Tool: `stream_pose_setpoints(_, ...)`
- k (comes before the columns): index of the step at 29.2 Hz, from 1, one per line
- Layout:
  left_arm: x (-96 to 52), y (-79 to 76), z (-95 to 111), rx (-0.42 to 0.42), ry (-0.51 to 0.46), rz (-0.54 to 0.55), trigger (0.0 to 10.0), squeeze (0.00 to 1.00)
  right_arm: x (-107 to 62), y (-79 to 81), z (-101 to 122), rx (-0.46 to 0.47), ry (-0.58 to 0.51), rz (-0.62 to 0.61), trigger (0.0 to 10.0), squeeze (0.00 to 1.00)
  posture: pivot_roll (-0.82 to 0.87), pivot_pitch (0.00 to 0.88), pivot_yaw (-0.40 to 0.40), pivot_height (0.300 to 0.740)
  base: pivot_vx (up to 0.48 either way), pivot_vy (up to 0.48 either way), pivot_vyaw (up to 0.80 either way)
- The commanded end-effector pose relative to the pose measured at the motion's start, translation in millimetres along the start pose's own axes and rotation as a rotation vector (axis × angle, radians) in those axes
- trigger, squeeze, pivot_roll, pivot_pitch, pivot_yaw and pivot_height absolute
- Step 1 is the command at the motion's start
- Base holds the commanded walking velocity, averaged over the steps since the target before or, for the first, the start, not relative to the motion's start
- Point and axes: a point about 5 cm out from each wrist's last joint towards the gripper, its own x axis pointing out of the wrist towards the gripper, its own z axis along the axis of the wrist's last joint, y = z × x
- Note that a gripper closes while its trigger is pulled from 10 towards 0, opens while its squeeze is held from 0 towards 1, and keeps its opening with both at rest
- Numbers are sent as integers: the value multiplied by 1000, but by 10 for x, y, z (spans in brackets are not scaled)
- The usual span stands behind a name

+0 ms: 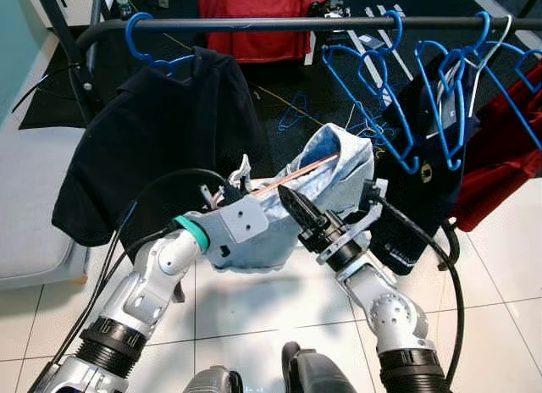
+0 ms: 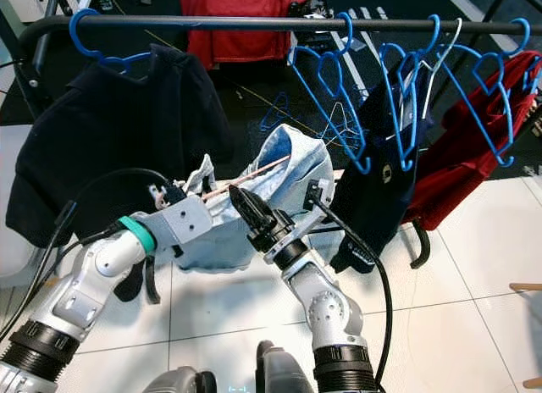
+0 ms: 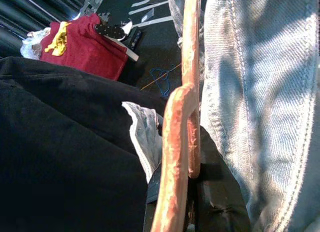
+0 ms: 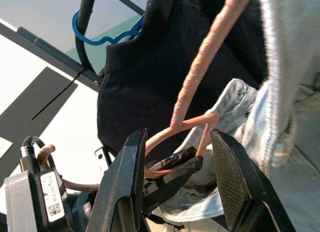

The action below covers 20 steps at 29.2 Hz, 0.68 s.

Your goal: Hang hanger

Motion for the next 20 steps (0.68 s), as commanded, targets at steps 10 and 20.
stream_pose_setpoints(10,-13,24,61,10,-35,13,10000,0,72,73,-97,94,-58,33,10000,0,-54,96,57,740,0,0,0)
stream_pose_setpoints(20,-16,10,77,9,-42,1,10000,0,160,80,-48,86,-65,63,10000,0,-43,100,66,740,0,0,0)
